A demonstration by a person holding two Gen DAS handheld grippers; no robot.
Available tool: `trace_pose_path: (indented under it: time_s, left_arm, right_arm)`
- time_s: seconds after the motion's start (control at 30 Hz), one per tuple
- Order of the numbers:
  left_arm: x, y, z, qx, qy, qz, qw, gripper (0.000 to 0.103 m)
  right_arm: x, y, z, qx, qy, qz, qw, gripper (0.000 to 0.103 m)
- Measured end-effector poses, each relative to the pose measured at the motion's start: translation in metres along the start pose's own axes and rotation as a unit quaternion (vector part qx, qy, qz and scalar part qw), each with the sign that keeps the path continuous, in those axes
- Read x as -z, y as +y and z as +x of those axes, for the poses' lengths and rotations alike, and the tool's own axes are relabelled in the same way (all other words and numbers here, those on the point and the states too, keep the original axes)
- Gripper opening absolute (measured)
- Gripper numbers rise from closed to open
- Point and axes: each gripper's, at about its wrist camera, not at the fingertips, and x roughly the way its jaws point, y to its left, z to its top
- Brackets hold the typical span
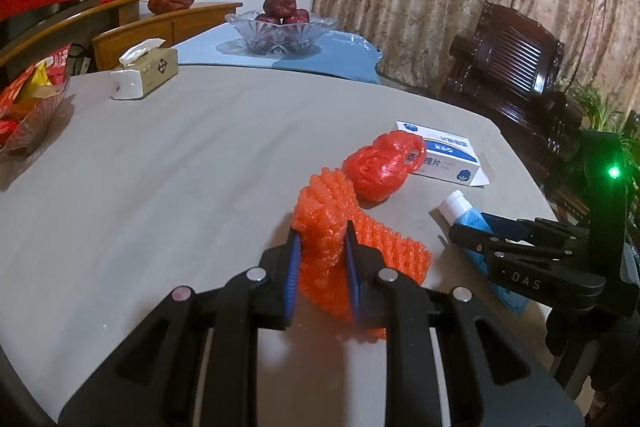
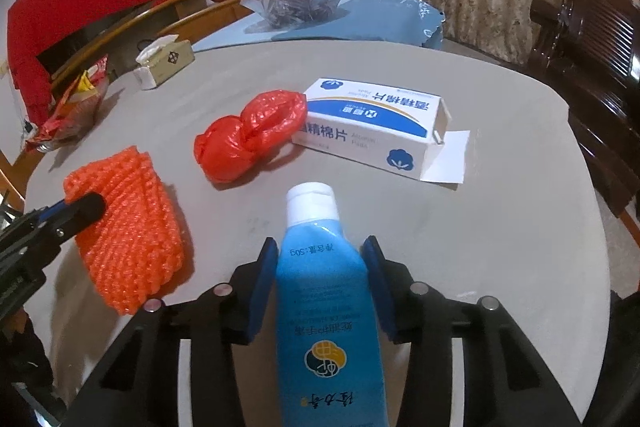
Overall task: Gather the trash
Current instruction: 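Grasp the blue lotion tube with the right gripper while the left gripper grasps the orange net, then carry the tube with the right gripper while the left gripper carries the net, release into bin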
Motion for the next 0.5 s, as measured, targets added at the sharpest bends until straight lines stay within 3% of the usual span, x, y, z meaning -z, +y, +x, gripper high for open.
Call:
trace_pose_path:
  time_s: [0.5]
  left_arm:
    - [-0.002, -0.038, -0.015, 0.03, -0.013, 0.028, 0.9991, 0.019]
  right_arm:
    - [0.005, -0.024, -0.059, -0.002, -0.041, 0.028, 0.999, 0.044]
